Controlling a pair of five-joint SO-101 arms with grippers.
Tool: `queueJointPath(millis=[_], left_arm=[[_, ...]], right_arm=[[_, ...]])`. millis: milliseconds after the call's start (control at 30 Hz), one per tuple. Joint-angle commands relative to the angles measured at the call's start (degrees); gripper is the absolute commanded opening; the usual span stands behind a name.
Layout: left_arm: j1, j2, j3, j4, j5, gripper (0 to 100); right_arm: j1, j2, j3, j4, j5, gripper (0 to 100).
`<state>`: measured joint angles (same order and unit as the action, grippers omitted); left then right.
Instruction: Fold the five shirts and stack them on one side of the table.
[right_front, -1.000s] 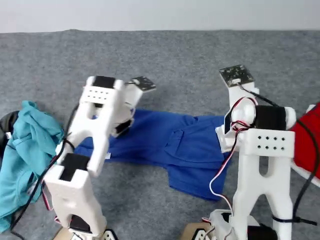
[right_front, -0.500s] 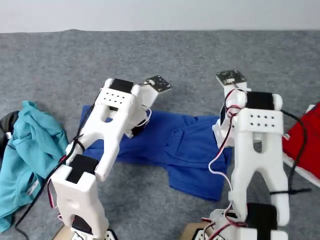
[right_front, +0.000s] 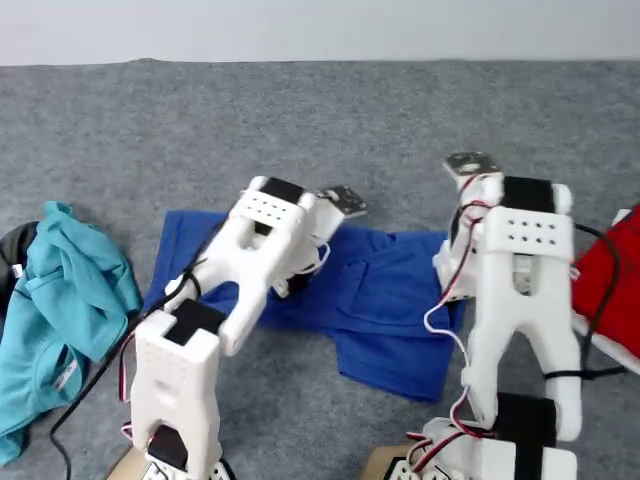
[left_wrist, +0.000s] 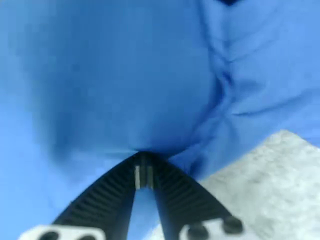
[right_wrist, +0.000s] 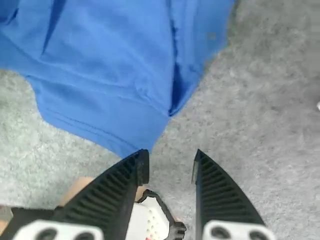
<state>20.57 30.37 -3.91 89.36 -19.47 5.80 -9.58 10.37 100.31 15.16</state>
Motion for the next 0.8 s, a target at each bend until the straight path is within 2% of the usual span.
queueJointPath(millis=[0,133,400,600,767], left_arm=[[2.0,-0.6,-1.3,3.7,0.1,1],[2.5,0.0,-1.1,5.9,-1.8,1],[1.8,0.0,2.3,6.4,-6.5,1],[0.7,-2.5,-1.8,7.2,-6.2,1],[2.9,-3.1,-4.3,6.8,-5.6,1]], right_arm=[[3.6,-0.3,-3.5,2.2,0.1,15.4],[6.0,-0.3,-3.5,2.4,2.9,15.4],[7.1,-0.5,-3.5,2.4,3.1,15.4],[6.9,-5.4,-3.5,2.4,3.1,15.4],[6.9,-8.2,-3.5,2.4,3.1,15.4]])
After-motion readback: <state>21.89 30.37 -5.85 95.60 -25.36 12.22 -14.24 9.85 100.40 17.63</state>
